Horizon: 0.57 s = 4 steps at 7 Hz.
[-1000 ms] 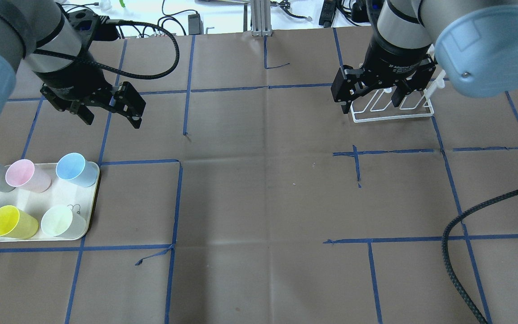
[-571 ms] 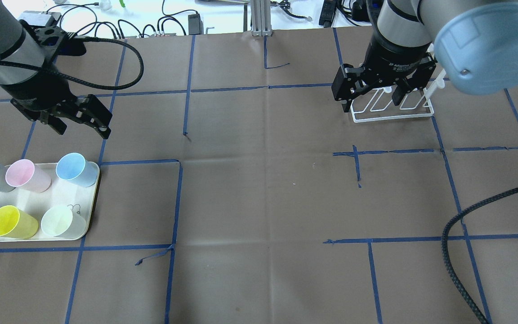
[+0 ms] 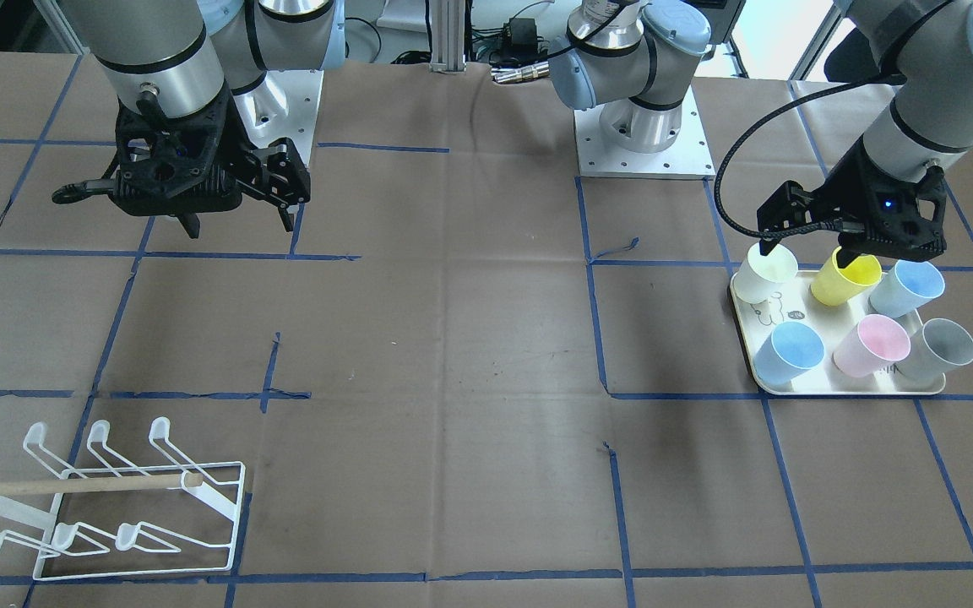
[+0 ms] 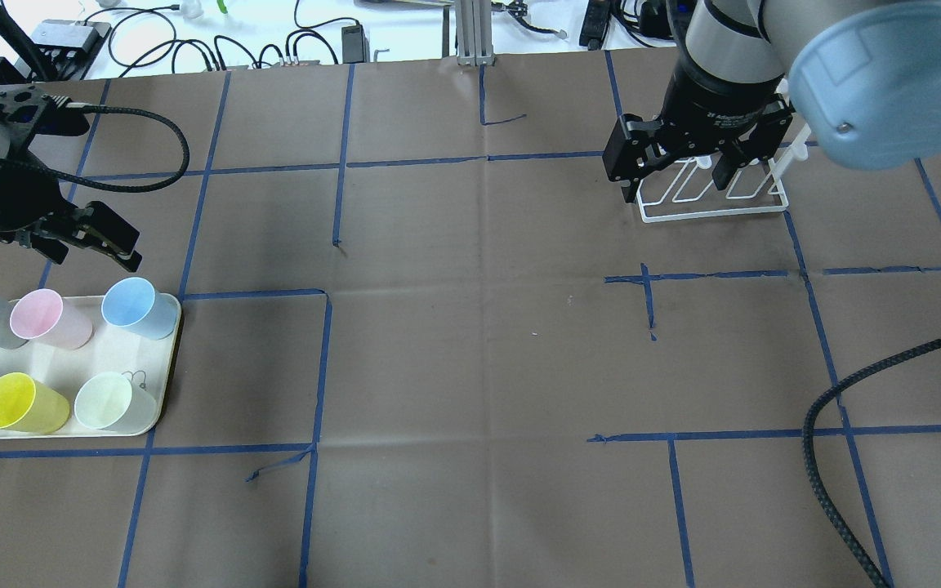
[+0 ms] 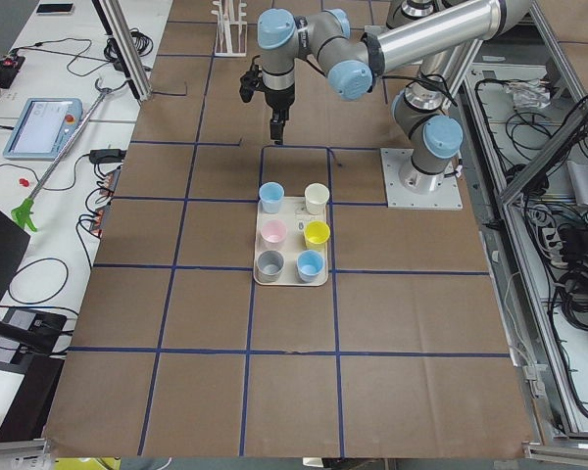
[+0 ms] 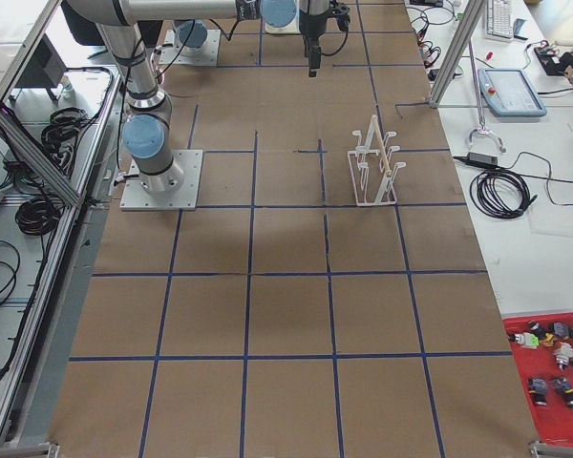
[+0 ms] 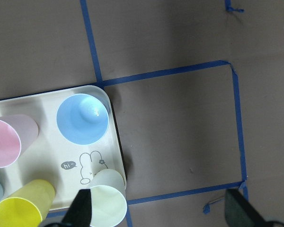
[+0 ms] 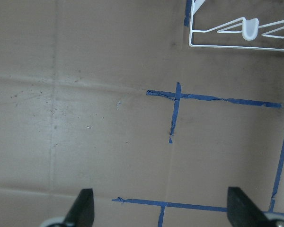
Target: Transfer IKEA cup to right arm and place on rack
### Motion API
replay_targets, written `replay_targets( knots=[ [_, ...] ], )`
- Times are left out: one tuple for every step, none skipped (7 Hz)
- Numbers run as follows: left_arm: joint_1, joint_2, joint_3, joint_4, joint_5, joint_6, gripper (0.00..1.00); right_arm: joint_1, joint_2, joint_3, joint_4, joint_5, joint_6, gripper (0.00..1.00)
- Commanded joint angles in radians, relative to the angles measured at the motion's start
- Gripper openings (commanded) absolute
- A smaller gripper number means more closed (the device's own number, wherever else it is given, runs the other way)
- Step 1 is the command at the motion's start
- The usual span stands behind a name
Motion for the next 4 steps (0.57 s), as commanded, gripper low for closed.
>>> replay_targets(
  knots=[
    [0.008, -0.038, -0.08, 0.148, 0.0, 0.0, 0.99, 0.0, -0.001, 0.0, 0.0, 0.0, 0.0, 1.0],
    [0.008, -0.077, -0.129, 0.256, 0.0, 0.001, 0.99, 0.0, -0.001, 0.001, 0.0, 0.0, -0.002, 1.0],
    [0.017, -0.113, -0.16, 0.327, 0.0, 0.001, 0.99, 0.0, 0.001, 0.003, 0.0, 0.0, -0.002, 1.0],
    [0.031, -0.14, -0.193, 0.381, -0.002, -0.002, 0.99, 0.0, -0.001, 0.003, 0.0, 0.0, 0.0, 1.0]
  ],
)
